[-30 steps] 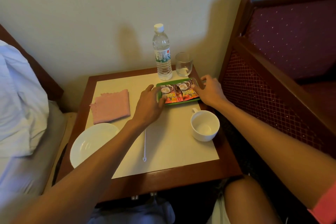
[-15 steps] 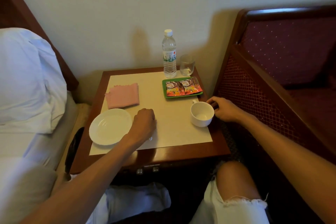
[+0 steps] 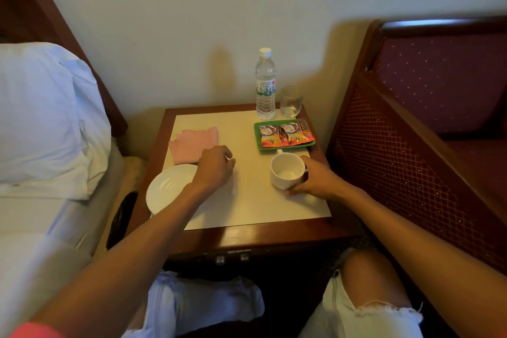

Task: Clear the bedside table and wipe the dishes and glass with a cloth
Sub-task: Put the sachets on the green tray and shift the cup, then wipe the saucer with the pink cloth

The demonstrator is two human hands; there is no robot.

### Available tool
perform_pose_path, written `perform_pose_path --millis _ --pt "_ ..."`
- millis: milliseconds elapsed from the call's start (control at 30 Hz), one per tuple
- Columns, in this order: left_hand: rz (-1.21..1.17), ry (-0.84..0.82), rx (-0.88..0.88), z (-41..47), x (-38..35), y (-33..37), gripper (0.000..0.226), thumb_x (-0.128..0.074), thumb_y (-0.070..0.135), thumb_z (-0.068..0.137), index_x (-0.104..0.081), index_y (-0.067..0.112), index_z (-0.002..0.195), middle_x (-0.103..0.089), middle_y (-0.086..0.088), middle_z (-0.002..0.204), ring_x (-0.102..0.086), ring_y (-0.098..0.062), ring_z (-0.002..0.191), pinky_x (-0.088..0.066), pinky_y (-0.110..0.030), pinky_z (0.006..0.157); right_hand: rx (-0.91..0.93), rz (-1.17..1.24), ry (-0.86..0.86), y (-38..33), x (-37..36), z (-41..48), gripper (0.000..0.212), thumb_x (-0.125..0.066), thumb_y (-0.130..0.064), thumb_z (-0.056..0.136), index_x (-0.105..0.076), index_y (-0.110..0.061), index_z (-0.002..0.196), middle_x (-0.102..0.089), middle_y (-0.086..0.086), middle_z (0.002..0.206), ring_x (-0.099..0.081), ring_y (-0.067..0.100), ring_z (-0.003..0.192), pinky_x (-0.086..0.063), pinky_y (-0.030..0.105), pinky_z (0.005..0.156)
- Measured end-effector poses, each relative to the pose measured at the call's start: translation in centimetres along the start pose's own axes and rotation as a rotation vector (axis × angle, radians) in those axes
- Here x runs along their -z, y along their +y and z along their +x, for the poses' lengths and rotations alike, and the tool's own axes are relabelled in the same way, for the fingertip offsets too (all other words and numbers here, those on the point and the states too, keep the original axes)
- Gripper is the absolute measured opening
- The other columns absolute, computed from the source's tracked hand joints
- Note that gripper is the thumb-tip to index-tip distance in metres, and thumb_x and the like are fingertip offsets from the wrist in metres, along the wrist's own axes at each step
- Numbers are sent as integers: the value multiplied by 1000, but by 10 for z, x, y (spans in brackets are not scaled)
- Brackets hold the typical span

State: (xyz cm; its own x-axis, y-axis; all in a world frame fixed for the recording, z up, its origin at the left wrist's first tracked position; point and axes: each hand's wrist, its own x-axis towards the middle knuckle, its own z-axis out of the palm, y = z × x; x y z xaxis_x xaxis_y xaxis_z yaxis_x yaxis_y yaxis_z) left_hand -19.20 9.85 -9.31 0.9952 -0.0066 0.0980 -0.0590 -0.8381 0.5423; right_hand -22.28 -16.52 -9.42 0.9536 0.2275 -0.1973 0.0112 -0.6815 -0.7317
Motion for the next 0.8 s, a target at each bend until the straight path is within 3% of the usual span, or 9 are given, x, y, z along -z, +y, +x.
perform_pose_path --millis 133,300,400,500,567,667,800 --pt "-19 88 31 -5 25 -27 21 -59 20 98 -73 8 108 -72 -8 108 -57 -16 87 -40 -27 79 55 -1 44 -27 -27 22 84 -91 -26 61 -49 -22 134 -59 -1 128 -54 18 116 -46 42 99" --pt "56 133 50 -1 54 -56 22 -63 18 92 -72 10 111 -70 -9 115 -60 -22 103 -41 -28 81 89 6 137 -52 -55 44 87 -91 -33 59 -47 -22 133 -59 -1 128 -55 21 115 -49 45 94" --pt "97 40 67 13 58 -62 35 -69 28 87 -69 13 118 -67 -8 123 -60 -24 108 -42 -28 81 58 6 183 -62 -67 55 85 -90 -36 61 -45 -19 131 -57 1 128 -54 21 115 -49 45 92" --pt "174 -156 60 25 51 -62 53 -73 41 83 -63 17 129 -62 -5 131 -57 -25 114 -46 -34 87 -6 -8 251 -67 -76 60 96 -90 -43 59 -39 -17 135 -54 4 134 -54 25 118 -50 48 93" --pt "210 -195 54 29 42 -61 52 -74 39 83 -63 19 130 -61 -4 131 -56 -26 114 -47 -38 91 -34 -29 283 -67 -78 59 101 -89 -46 58 -34 -16 138 -48 6 139 -53 28 121 -49 50 94" --pt "204 -51 64 31 34 -62 25 -62 24 95 -71 23 119 -67 -3 124 -57 -27 114 -44 -42 96 -30 -76 306 -69 -78 54 104 -89 -48 60 -31 -14 140 -43 8 142 -51 29 124 -49 48 95" --pt "25 103 132 29 49 -51 20 -50 22 100 -68 22 109 -68 -3 114 -60 -28 105 -50 -46 92 93 -129 371 -83 -74 37 102 -87 -47 64 -30 -18 143 -38 4 145 -47 21 126 -49 41 97"
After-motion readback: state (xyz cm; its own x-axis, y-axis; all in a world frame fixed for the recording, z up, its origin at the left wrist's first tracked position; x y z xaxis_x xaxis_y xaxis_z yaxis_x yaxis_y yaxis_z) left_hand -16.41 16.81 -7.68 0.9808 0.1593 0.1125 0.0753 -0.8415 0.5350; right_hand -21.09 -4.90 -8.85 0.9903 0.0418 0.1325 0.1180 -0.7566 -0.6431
